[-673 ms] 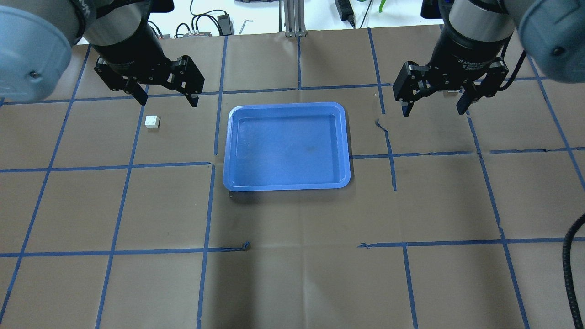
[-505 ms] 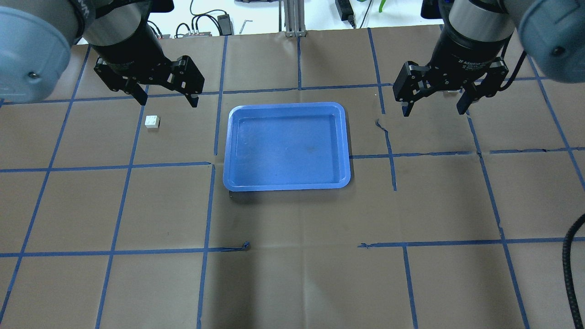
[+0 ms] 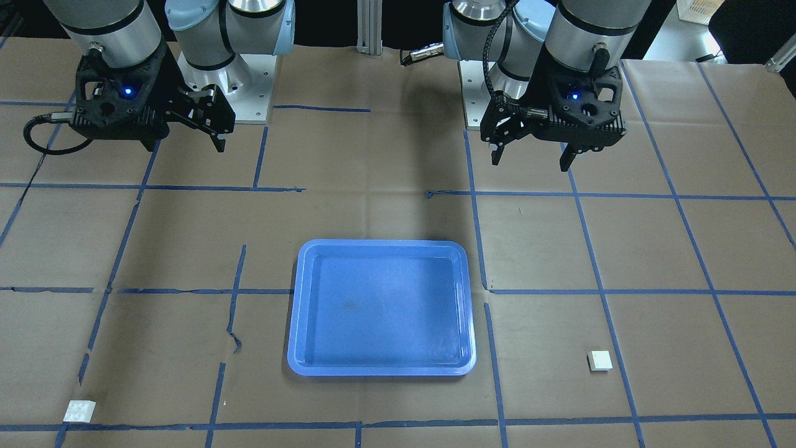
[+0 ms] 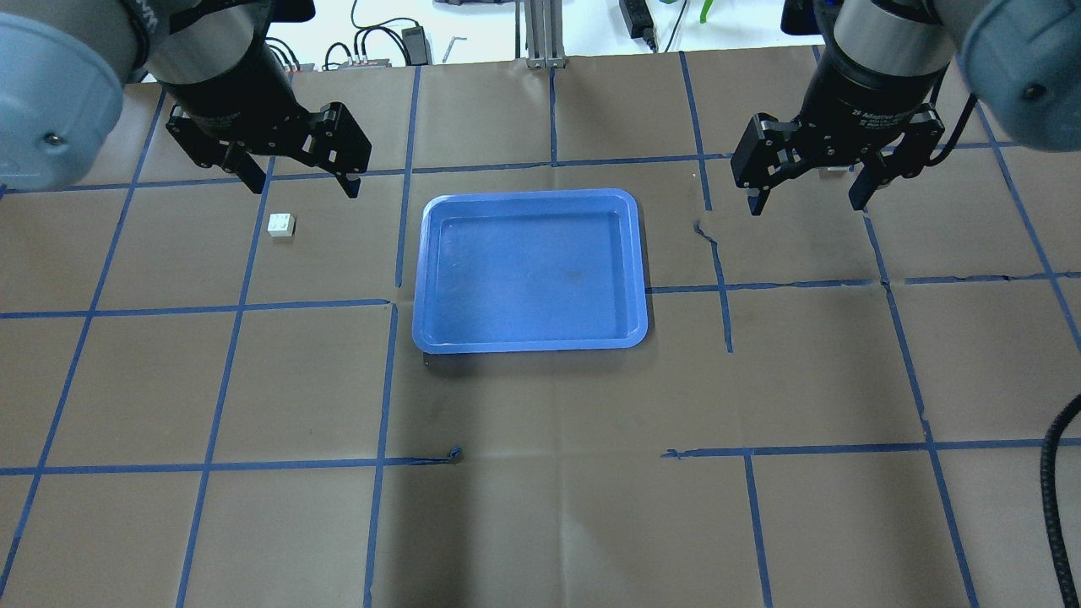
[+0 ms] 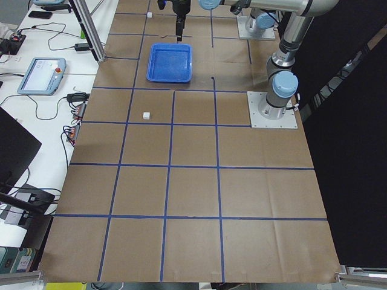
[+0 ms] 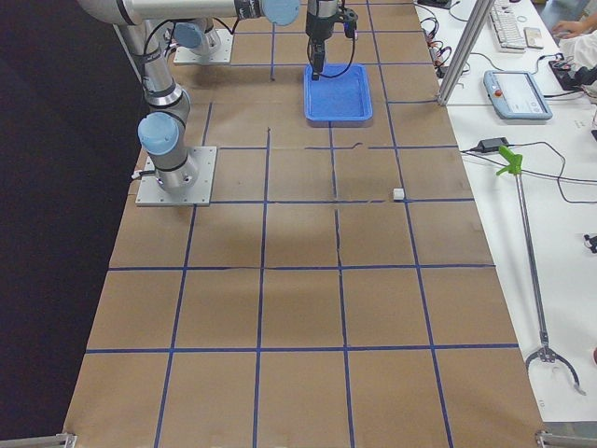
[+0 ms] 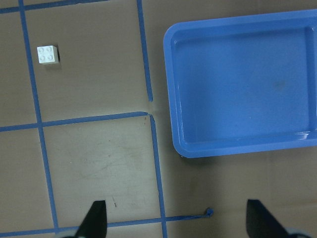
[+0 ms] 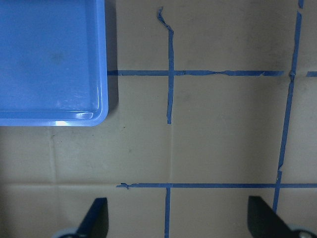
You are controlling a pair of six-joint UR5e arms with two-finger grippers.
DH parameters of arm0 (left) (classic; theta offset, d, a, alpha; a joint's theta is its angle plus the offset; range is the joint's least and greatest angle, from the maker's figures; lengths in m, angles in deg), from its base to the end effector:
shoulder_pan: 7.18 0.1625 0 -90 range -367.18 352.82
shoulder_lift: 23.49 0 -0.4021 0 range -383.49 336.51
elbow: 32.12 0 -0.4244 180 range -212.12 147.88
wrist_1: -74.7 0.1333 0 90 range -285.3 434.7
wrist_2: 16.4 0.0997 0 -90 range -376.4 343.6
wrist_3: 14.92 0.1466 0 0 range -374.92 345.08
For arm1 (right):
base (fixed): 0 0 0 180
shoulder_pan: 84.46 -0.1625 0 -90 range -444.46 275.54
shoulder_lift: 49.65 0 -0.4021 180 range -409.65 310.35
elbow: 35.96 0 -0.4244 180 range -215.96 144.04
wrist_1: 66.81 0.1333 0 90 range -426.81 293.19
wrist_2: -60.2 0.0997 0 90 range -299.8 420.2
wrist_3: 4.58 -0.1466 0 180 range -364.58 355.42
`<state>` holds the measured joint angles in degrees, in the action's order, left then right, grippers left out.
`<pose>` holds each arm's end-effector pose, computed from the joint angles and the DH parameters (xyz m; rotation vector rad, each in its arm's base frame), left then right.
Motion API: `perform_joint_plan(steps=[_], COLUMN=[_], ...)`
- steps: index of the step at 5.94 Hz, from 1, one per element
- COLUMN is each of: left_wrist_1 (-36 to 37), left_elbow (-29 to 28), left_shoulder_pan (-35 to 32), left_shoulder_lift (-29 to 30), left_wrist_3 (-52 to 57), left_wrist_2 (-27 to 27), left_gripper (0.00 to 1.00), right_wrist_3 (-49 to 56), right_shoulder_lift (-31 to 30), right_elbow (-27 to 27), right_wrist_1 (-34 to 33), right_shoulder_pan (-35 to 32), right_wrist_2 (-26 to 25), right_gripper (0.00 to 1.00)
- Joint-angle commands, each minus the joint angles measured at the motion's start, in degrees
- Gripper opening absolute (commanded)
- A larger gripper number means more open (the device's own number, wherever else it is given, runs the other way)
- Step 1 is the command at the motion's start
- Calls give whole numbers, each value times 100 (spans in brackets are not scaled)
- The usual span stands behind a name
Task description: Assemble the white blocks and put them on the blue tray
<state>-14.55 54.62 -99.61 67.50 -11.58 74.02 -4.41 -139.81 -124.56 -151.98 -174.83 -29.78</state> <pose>-0.1549 -0.5322 0.4402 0.1574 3.1288 -0.0825 0.1367 -0.5134 0.4241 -0.0148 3.1400 0.0896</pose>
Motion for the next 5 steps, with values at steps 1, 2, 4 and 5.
perform_joint_plan(steps=[1,2,4,5], left_wrist_1=[-5,-5,596,1211], left_elbow=[10,27,-34,-34], left_shoulder_pan=[189,556,1373,1629], left_shoulder_lift=[-63,-20,696,1258], left_wrist_3=[43,70,820,956], left_wrist_2=[62,89,107,89], left_gripper=[99,99,99,99], right_wrist_3=[-52,-18,880,1697], right_shoulder_lift=[-37,-20,24,41], right_elbow=[0,0,35,18], right_wrist_1=[17,70,-43,-174], right_shoulder_pan=[10,1,10,53], right_wrist_2=[16,16,69,26], right_gripper=[100,100,100,100])
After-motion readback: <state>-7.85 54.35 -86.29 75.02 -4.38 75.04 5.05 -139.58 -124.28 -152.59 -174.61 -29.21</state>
